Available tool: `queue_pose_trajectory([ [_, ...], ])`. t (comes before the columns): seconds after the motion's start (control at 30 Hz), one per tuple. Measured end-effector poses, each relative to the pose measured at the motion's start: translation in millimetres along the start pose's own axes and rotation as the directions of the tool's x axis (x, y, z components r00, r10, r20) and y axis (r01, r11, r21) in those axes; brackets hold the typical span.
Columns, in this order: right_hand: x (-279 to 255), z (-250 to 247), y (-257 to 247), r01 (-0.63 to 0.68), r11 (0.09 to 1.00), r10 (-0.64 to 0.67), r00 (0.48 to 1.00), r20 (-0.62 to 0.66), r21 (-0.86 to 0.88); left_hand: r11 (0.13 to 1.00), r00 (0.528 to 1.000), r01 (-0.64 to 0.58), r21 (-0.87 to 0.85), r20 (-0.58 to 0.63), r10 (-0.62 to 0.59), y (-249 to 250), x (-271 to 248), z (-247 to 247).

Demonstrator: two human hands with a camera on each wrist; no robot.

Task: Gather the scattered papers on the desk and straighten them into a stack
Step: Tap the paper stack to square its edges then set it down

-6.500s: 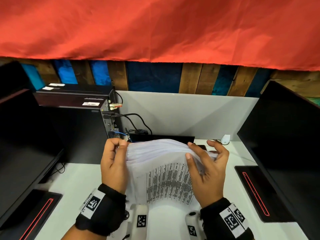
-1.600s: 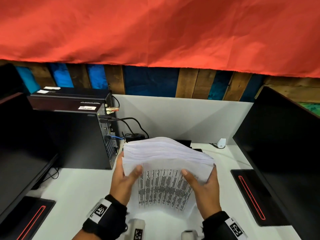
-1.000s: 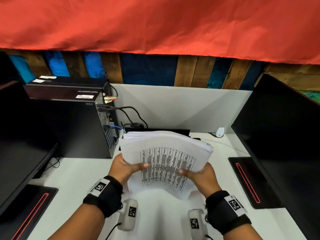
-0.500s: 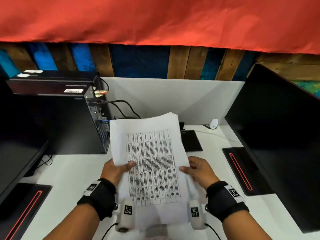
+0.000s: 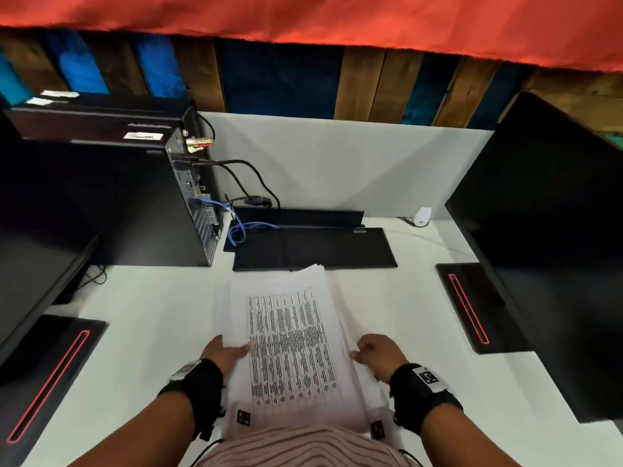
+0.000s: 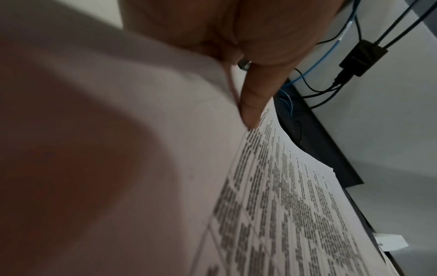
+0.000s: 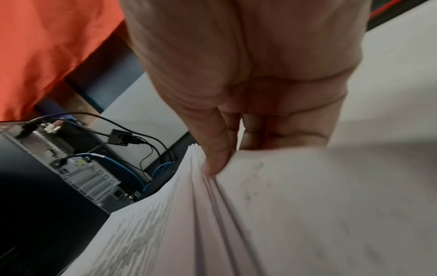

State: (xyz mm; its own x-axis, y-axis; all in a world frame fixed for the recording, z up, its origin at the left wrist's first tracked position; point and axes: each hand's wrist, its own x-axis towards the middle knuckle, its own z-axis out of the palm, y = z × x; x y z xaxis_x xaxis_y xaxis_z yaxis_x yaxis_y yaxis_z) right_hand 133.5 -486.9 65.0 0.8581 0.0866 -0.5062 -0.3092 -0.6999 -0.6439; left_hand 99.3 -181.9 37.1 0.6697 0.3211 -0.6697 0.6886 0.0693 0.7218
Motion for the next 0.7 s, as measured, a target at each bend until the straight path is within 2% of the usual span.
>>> queue_pose_trajectory([
  [0.1,-8.2,-12.3,-19.4,0.130,0.991,-0.132,0.987,-0.096,-0.028,0.998,0.998,0.056,0.003,-0.005,-0.056,-12.3,17.4,-0.6],
  [0.23,-32.0,-41.7,-56.8,0.244,0.966,-0.256,0.940,-0.226,-0.081,0.979,0.997,0.051,0.196,-0.068,-0.038,-4.1,3.8,1.0],
  [0.37,-67.1,-80.6,-101.8,0.431,0.883,-0.469,0.807,-0.358,-0.185,0.964,0.997,0.053,0.262,-0.065,-0.037,-4.1,5.0,1.4],
  [0.47,-91.9,-101.8,-126.5,0.582,0.810,-0.553,0.722,-0.416,-0.067,0.954,0.997,0.037,0.299,-0.070,-0.016,-12.0,15.2,0.2],
  [0.53,-94.9,-108.3,-129.9,0.644,0.764,-0.547,0.678,-0.491,0.037,0.946,0.998,0.041,0.321,-0.062,-0.022,-10.1,14.6,1.3],
  [0.6,-87.1,-106.6,-123.0,0.653,0.740,-0.486,0.685,-0.543,0.162,0.933,0.998,0.051,0.356,-0.053,-0.034,-5.8,9.8,3.9],
  [0.7,-61.7,-86.5,-97.5,0.518,0.807,-0.318,0.786,-0.530,0.285,0.935,0.997,0.063,0.350,-0.061,-0.044,-3.4,5.0,6.4],
])
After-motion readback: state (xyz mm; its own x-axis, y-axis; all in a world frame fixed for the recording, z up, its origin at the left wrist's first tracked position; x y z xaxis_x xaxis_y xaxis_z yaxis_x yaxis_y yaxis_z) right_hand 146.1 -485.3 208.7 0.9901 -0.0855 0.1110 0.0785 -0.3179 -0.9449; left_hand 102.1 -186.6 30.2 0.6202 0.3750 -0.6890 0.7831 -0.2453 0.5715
